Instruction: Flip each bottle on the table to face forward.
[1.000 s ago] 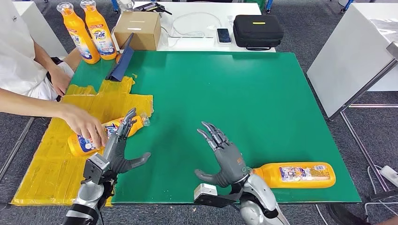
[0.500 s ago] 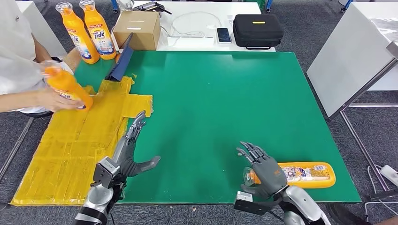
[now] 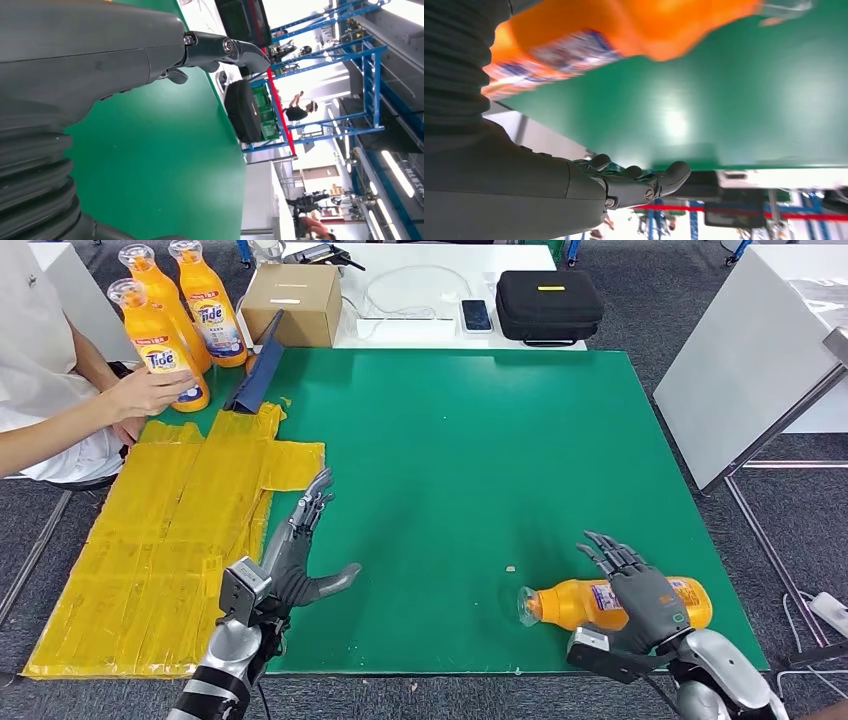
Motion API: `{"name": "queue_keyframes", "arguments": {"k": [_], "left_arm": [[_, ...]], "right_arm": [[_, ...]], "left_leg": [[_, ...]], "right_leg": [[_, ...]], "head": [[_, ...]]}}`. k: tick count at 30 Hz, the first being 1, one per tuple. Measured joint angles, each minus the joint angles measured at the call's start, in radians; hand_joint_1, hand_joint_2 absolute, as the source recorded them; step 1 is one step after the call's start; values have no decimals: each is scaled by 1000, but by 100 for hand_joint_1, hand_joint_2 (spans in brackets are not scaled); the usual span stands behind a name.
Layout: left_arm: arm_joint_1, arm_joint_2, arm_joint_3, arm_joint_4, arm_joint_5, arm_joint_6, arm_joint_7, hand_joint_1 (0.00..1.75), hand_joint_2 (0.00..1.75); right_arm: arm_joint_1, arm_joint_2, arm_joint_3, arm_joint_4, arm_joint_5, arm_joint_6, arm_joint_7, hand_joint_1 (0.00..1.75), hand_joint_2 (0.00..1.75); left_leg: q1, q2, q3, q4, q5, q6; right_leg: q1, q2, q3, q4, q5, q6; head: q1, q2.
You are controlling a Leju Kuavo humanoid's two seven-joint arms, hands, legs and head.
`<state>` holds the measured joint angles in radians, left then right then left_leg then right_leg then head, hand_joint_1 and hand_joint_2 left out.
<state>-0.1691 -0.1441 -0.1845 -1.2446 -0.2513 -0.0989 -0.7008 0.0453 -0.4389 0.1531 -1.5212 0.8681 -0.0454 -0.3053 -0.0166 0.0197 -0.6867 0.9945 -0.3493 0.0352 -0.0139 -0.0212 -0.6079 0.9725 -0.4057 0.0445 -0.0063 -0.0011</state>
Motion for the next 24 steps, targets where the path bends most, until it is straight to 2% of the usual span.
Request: {"name": "queue_keyframes", "arguments": {"k": [11,17,24], "left_arm": [[-14,-6,-6,15,-7,24,0,0,175],[-14,-6,-16,15,-11,32,0,0,175],[-22,-6,-30,15,0,25,0,0,175]], "right_arm": [[-8,-48,-60,44,2,29,-12,0,175],[28,-113,-85,44,-67,107,-62,0,175],[66,-182,-121,43,-79,166,-68,0,175]], "left_leg": [[0,0,0,0,0,0],[0,0,0,0,-1,1],[-1,0,0,0,-1,1]], "right_leg": [[0,0,0,0,0,0],[0,0,0,0,0,0],[0,0,0,0,0,0]], "head": [[0,0],[0,0],[0,0]]}}
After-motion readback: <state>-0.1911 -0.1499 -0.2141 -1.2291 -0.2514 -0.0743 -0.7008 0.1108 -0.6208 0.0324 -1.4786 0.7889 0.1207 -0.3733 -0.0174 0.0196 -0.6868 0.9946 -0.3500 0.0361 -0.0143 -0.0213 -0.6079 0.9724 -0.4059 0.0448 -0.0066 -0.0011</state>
